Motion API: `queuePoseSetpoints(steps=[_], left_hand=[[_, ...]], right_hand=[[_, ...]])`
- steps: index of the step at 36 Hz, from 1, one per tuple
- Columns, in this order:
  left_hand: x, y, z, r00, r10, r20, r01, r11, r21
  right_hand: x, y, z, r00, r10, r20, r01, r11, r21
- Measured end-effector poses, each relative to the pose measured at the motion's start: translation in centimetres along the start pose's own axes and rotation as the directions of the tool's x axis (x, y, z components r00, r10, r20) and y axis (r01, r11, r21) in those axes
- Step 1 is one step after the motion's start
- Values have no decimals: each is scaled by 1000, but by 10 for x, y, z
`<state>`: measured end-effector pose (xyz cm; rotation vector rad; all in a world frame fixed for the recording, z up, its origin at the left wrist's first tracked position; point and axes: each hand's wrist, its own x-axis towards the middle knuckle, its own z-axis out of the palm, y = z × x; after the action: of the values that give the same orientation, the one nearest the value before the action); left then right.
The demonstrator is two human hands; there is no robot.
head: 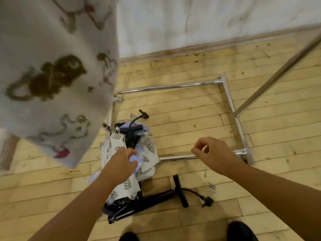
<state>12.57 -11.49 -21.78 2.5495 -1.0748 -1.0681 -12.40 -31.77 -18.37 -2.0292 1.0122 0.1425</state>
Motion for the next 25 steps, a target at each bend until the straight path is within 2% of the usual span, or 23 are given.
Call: queuePoseSetpoints(steps=[6, 8, 11, 13, 15, 17, 18, 21, 25], left_hand=[[26, -34, 42, 998, -71, -4, 71, 993, 91], [26, -40, 55, 995, -77, -56, 87, 976, 202], [24, -43, 68, 991, -8, -134, 60, 919, 390], [22, -44, 68, 983, 35, -181, 44, 910, 412], [21, -45, 64, 953, 30, -300, 89, 923, 375], [19, -43, 55, 907, -47, -419, 168, 951, 258], [19, -44, 49, 898, -115, -424, 210, 960, 184], [20, -61, 36, 884, -341, -318, 340, 938, -61], [9, -59, 30, 854, -327, -405, 302, 945, -127]], right_hand=[[-4, 69, 34, 991, 102, 82, -102, 995, -8], [-6, 93, 43, 980, 151, 132, -146, 988, -42], [-9, 126, 54, 957, 213, 199, -191, 974, -121], [-10, 144, 58, 941, 260, 217, -226, 959, -168], [-7, 159, 64, 928, 306, 211, -270, 946, -181], [-7, 171, 68, 918, 352, 185, -322, 930, -176], [-6, 176, 71, 912, 370, 176, -343, 924, -167], [-5, 181, 77, 899, 401, 178, -380, 914, -139], [-7, 188, 84, 872, 459, 171, -442, 888, -131]])
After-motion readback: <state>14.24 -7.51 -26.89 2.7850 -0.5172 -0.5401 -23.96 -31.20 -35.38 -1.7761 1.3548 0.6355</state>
